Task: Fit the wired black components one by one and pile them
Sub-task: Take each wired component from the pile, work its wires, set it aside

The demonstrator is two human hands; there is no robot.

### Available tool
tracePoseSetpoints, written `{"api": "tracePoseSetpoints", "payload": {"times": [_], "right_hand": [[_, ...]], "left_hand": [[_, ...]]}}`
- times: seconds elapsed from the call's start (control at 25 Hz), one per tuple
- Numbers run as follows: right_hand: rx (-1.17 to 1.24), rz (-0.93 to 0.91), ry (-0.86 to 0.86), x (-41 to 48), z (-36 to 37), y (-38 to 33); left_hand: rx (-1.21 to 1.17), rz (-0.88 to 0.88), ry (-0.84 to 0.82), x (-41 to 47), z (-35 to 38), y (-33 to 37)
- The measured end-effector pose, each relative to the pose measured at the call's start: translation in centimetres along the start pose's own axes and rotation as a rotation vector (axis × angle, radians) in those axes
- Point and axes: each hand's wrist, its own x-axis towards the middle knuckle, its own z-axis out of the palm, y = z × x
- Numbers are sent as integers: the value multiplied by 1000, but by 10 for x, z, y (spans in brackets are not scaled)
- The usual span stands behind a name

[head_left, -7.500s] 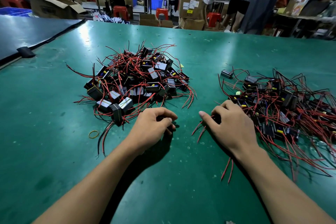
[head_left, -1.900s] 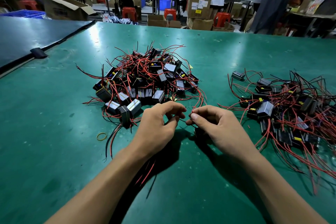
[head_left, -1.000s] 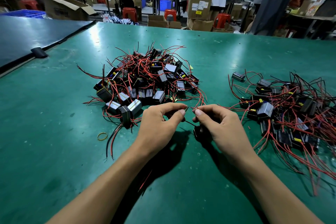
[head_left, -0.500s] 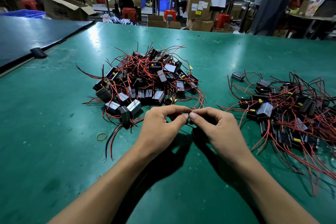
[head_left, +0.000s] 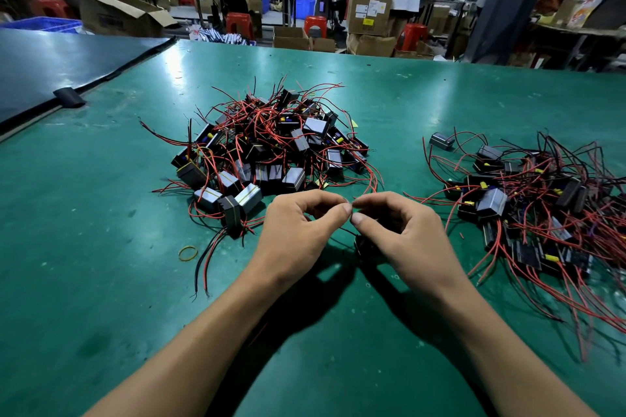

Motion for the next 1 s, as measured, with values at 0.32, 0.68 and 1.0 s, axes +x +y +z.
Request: {"api": "tracePoseSetpoints", "payload": {"times": [0.32,0.68,1.0], "right_hand": [[-265,-256,109,1,0,-4],[-251,-23,183,2,7,-9],[-115,-75,-48,4,-11,-9]], "left_hand": [[328,314,65,-3,-1,2],[596,600,42,-3,-3,-4],[426,455,-6,1,-4,-10]]}}
